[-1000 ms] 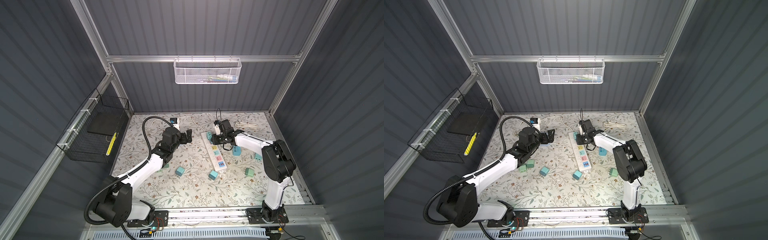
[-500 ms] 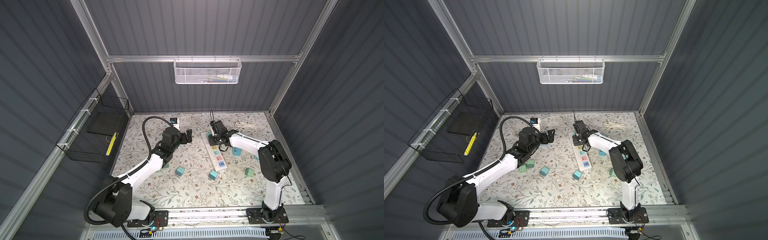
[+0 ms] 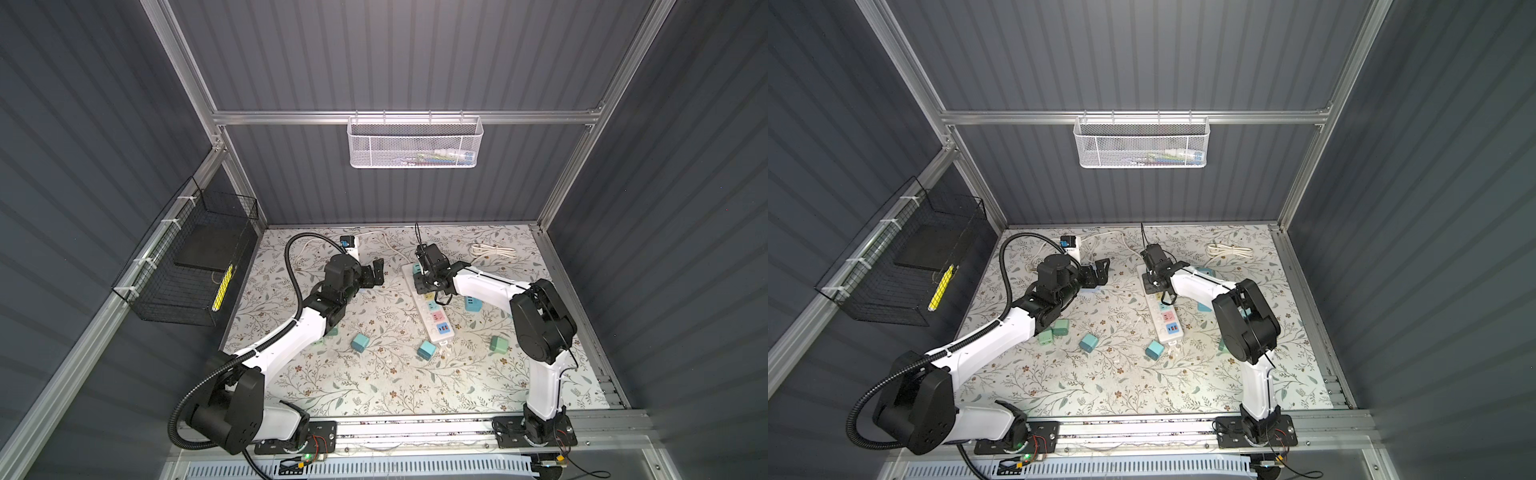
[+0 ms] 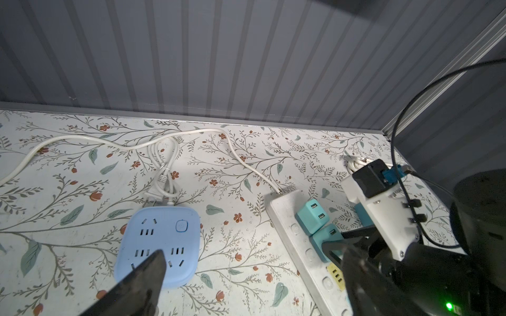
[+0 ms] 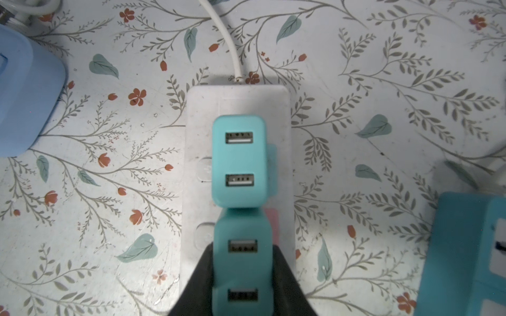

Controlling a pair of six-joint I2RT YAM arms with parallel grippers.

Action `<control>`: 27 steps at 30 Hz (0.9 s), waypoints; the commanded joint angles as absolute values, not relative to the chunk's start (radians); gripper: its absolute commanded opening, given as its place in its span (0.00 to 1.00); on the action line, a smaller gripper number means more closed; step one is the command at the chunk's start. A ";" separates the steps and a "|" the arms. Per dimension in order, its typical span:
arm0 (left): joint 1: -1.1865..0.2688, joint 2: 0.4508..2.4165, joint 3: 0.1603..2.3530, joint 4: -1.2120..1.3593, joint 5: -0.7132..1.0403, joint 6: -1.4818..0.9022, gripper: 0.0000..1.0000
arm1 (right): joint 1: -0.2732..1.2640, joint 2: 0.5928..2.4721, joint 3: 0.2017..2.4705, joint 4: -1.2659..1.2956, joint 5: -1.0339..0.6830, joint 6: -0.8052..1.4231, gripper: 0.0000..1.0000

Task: Insert the plug
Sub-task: 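Lower the adapter with the right gripper into the pink socket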

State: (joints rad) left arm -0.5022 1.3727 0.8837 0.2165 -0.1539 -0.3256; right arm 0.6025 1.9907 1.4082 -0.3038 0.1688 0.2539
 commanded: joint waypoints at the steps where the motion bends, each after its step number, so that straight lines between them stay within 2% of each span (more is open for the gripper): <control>1: -0.505 1.348 0.904 0.207 -0.158 -0.312 1.00 | 0.610 2.083 1.358 -0.438 0.157 0.276 0.13; 10: -0.505 1.347 0.904 0.206 -0.159 -0.309 1.00 | 0.615 2.098 1.317 -0.438 0.151 0.302 0.13; 14: -0.505 1.342 0.904 0.206 -0.164 -0.304 1.00 | 0.618 2.078 1.348 -0.450 0.162 0.298 0.24; 16: -0.505 1.341 0.904 0.204 -0.166 -0.304 1.00 | 0.615 2.063 1.392 -0.468 0.157 0.297 0.36; 17: -0.505 1.340 0.903 0.204 -0.165 -0.304 1.00 | 0.615 2.055 1.418 -0.477 0.148 0.294 0.45; 19: -0.505 1.336 0.904 0.204 -0.170 -0.304 1.00 | 0.614 2.046 1.480 -0.510 0.129 0.282 0.55; 23: -0.505 1.321 0.894 0.213 -0.184 -0.302 1.00 | 0.604 2.020 1.569 -0.555 0.099 0.263 0.62; 27: -0.505 1.312 0.895 0.212 -0.183 -0.301 1.00 | 0.582 1.998 1.607 -0.577 0.072 0.259 0.66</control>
